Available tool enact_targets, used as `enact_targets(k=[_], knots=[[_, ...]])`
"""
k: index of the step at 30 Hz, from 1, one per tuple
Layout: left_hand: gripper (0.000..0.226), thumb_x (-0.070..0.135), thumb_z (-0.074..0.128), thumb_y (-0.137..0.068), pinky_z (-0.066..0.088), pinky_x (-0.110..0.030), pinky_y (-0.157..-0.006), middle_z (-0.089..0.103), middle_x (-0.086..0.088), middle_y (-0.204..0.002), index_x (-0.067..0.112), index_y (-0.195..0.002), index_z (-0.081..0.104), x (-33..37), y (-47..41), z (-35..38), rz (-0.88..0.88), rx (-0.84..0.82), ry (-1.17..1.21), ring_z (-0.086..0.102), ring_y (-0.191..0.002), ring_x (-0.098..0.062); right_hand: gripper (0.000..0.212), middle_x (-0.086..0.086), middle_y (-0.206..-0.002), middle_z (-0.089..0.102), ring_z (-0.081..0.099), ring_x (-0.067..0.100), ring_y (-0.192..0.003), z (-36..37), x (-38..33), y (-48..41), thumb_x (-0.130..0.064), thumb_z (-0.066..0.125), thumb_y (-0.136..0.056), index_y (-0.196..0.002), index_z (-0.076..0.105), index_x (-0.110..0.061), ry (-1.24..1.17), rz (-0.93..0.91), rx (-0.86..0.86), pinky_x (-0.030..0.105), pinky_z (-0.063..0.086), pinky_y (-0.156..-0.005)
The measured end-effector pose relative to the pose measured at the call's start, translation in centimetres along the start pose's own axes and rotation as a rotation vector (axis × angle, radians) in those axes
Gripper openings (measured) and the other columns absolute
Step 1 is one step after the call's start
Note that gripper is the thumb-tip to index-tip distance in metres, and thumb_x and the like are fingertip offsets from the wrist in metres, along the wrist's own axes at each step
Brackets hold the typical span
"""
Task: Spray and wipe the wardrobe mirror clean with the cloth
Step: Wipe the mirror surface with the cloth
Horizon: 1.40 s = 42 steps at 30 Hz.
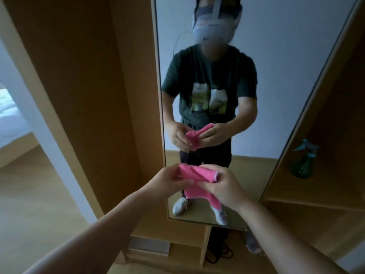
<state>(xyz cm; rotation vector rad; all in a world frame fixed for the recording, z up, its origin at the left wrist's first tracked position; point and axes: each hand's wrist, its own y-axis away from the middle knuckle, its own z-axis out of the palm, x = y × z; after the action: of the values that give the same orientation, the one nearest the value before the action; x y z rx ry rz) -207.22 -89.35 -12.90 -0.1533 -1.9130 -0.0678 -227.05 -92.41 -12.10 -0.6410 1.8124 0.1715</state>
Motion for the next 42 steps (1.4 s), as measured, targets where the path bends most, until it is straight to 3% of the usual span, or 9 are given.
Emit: enact_targets(k=[4, 11, 17, 20, 24, 27, 30, 36, 42], knots=[[0.027, 0.029, 0.074, -0.08, 0.058, -0.03, -0.075, 0.072, -0.003, -0.095, 0.016, -0.102, 0.064, 4.9, 1.0, -2.5, 0.078, 0.159, 0.048, 0.07, -0.087, -0.016, 0.031, -0.001, -0.097, 0.072, 0.068, 0.012, -0.092, -0.3, -6.1, -1.8, -0.008, 0.075, -0.08, -0.109, 0.07, -0.013, 0.039, -0.165, 0.04, 0.029, 0.055, -0.084], [0.042, 0.028, 0.077, -0.067, 0.058, -0.036, -0.074, 0.071, -0.005, -0.098, 0.018, -0.105, 0.062, 11.8, 3.0, -6.8, 0.168, 0.283, 0.314, 0.07, -0.091, -0.022, 0.023, -0.002, -0.093, 0.074, 0.07, 0.009, -0.09, -2.4, -13.2, -3.4, -0.009, 0.074, -0.081, -0.102, 0.071, -0.02, 0.095, -0.373, 0.11, 0.027, 0.056, -0.082], [0.022, 0.025, 0.067, -0.085, 0.058, -0.045, -0.08, 0.068, -0.009, -0.105, 0.02, -0.106, 0.06, 18.3, 2.4, -9.6, 0.3, 0.514, 0.253, 0.067, -0.096, -0.026, 0.021, -0.011, -0.091, 0.071, 0.068, -0.001, -0.084, -4.1, -19.0, -5.4, -0.016, 0.071, -0.085, -0.106, 0.068, -0.017, 0.167, -0.562, 0.347, 0.013, 0.052, -0.072], [0.014, 0.021, 0.064, -0.089, 0.06, -0.04, -0.074, 0.068, -0.006, -0.102, 0.024, -0.102, 0.06, 22.5, 2.1, -12.2, 0.395, 0.654, 0.235, 0.068, -0.092, -0.023, 0.021, -0.014, -0.091, 0.07, 0.067, -0.003, -0.087, -5.1, -22.2, -6.4, -0.014, 0.067, -0.088, -0.11, 0.067, -0.016, 0.198, -0.629, 0.359, 0.009, 0.051, -0.073], [0.011, 0.018, 0.06, -0.091, 0.06, -0.036, -0.067, 0.067, -0.004, -0.099, 0.027, -0.097, 0.058, 28.2, 1.2, -15.7, 0.524, 0.841, 0.175, 0.068, -0.087, -0.021, 0.022, -0.007, -0.098, 0.071, 0.068, 0.002, -0.091, -6.2, -26.8, -8.0, -0.017, 0.065, -0.09, -0.112, 0.068, -0.016, 0.246, -0.73, 0.39, 0.016, 0.054, -0.08], [0.011, 0.016, 0.058, -0.092, 0.056, -0.025, -0.05, 0.064, 0.0, -0.094, 0.024, -0.1, 0.055, 32.3, 0.1, -18.4, 0.546, 0.992, 0.127, 0.067, -0.077, -0.017, 0.022, -0.005, -0.099, 0.072, 0.068, 0.005, -0.09, -7.5, -29.6, -9.1, -0.018, 0.064, -0.091, -0.112, 0.069, -0.016, 0.297, -0.775, 0.442, 0.027, 0.056, -0.085], [0.012, 0.014, 0.055, -0.092, 0.056, -0.026, -0.048, 0.062, -0.002, -0.09, 0.016, -0.104, 0.055, 35.9, -1.4, -20.9, 0.546, 1.1, 0.041, 0.064, -0.068, -0.015, 0.02, -0.007, -0.096, 0.072, 0.069, 0.009, -0.088, -8.4, -31.3, -9.9, -0.019, 0.063, -0.091, -0.109, 0.069, -0.017, 0.338, -0.789, 0.466, 0.037, 0.057, -0.086], [0.028, 0.017, 0.053, -0.093, 0.044, -0.023, -0.046, 0.058, -0.003, -0.091, 0.009, -0.119, 0.051, 40.6, -5.3, -22.7, 0.537, 1.136, -0.06, 0.057, -0.072, -0.014, 0.021, -0.009, -0.098, 0.072, 0.067, 0.008, -0.092, -9.4, -32.5, -11.7, -0.024, 0.06, -0.09, -0.108, 0.069, -0.021, 0.404, -0.78, 0.499, 0.039, 0.054, -0.089], [0.034, 0.023, 0.052, -0.092, 0.057, -0.036, -0.063, 0.06, -0.009, -0.101, 0.007, -0.121, 0.047, 42.5, -8.7, -21.7, 0.55, 1.045, -0.028, 0.063, -0.087, -0.024, 0.018, -0.015, -0.093, 0.069, 0.066, 0.002, -0.088, -10.8, -33.3, -12.2, -0.021, 0.061, -0.09, -0.105, 0.07, -0.023, 0.416, -0.8, 0.515, 0.03, 0.055, -0.086]])
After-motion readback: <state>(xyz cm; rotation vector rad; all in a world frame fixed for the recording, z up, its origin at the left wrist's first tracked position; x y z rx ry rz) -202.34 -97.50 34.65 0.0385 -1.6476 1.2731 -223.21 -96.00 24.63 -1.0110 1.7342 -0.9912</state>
